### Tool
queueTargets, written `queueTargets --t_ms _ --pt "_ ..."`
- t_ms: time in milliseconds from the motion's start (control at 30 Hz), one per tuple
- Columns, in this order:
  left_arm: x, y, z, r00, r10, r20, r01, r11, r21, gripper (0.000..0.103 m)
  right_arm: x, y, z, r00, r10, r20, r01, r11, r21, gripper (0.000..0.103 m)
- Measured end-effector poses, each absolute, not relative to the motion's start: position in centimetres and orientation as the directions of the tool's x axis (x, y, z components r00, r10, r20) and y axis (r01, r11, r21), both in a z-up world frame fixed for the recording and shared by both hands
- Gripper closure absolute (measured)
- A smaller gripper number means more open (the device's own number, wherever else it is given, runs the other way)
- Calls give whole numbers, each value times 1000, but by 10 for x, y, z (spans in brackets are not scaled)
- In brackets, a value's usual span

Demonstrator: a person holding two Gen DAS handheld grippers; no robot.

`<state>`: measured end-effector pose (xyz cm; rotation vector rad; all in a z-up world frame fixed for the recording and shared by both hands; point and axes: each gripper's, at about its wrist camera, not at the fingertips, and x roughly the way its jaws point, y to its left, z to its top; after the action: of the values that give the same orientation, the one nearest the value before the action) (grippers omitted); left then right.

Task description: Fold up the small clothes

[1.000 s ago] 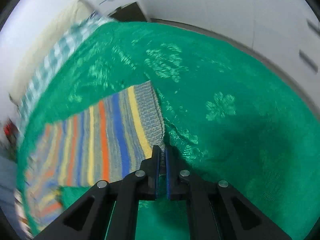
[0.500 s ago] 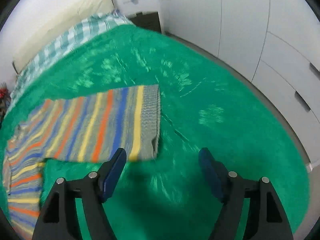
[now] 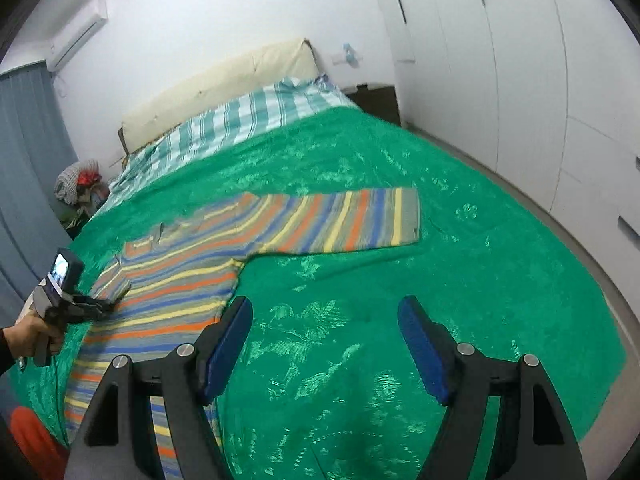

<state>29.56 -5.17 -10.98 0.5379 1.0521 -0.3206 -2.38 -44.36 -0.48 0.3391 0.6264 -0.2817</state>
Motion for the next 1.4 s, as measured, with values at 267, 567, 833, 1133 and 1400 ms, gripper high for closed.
queueTargets --t_ms 267,567,833,1133,1400 --pt "326 161 -39 531 -88 -843 -112 978 -173 101 -15 -462 -16 753 -159 -638 417 865 278 28" --pt "312 231 -81 485 6 -874 -339 923 -182 101 -5 -456 -23 732 -148 -665 411 875 257 28" --pt "328 241 -122 412 99 -906 -360 931 -61 101 3 -452 -29 707 -154 -691 410 885 222 28" --pt "303 251 -113 403 224 -887 -387 920 57 28 6 -454 -34 674 -199 -711 450 874 181 21" --pt "194 202 -92 485 8 -874 -178 980 -90 27 19 -418 -30 681 -83 -727 272 951 145 21"
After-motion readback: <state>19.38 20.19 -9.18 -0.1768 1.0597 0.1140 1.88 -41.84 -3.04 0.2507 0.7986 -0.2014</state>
